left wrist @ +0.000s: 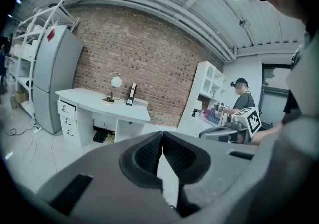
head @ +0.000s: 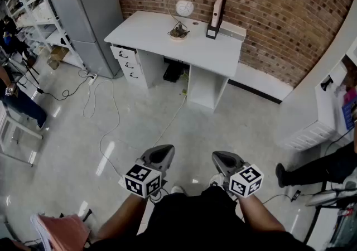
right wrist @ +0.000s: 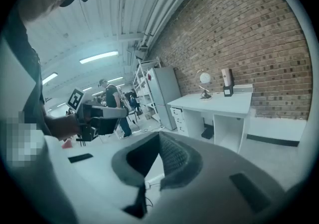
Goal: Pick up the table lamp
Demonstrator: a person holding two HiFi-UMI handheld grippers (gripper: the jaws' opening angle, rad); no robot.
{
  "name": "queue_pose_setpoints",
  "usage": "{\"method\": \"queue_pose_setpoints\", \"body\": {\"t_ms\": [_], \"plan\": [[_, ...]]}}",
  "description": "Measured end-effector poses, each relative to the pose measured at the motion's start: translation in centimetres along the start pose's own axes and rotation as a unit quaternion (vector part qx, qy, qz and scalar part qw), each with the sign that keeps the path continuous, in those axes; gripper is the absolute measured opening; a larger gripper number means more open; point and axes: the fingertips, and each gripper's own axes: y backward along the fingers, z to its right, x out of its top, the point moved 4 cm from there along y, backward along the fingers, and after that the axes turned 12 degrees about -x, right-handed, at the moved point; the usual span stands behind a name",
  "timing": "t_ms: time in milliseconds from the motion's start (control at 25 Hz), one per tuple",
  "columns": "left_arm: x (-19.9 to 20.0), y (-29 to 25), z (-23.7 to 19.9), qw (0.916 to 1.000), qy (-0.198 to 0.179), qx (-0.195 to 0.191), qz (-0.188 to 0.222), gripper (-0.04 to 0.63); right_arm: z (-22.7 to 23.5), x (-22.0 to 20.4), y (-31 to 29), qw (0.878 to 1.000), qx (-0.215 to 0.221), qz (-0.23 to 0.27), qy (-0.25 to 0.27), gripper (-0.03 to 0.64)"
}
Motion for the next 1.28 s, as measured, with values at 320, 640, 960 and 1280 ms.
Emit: {"method": "queue_pose_setpoints", "body": {"t_ms": [320, 640, 960, 1280], "plan": [[0.1, 0.1, 0.1, 1.0, -0.008, -0.002, 0.001, 0.006, -0.2, 0.6, -0.3, 1.0, -0.001, 0.009, 0.009, 0.003], [0.6, 1.3, -1.2, 0.9998, -0.014, 0.014, 0.005, 0.006, -0.2, 0.8, -0.7, 1.0, -0.002, 0.01, 0.002, 0.003], [0.1, 1.8, -1.4, 0.9994, 0.029, -0.003, 0.019, 0.006, -1.3, 1.0, -0.8, 1.0, 0.004, 0.014, -0.012, 0.005], [-0.6, 3.2, -1.9, 0.9999, 0.013, 0.004, 0.006, 0.006, -3.1, 0.5, -1.8, 1.0, 0.009, 0.005, -0.006, 0.005]]}}
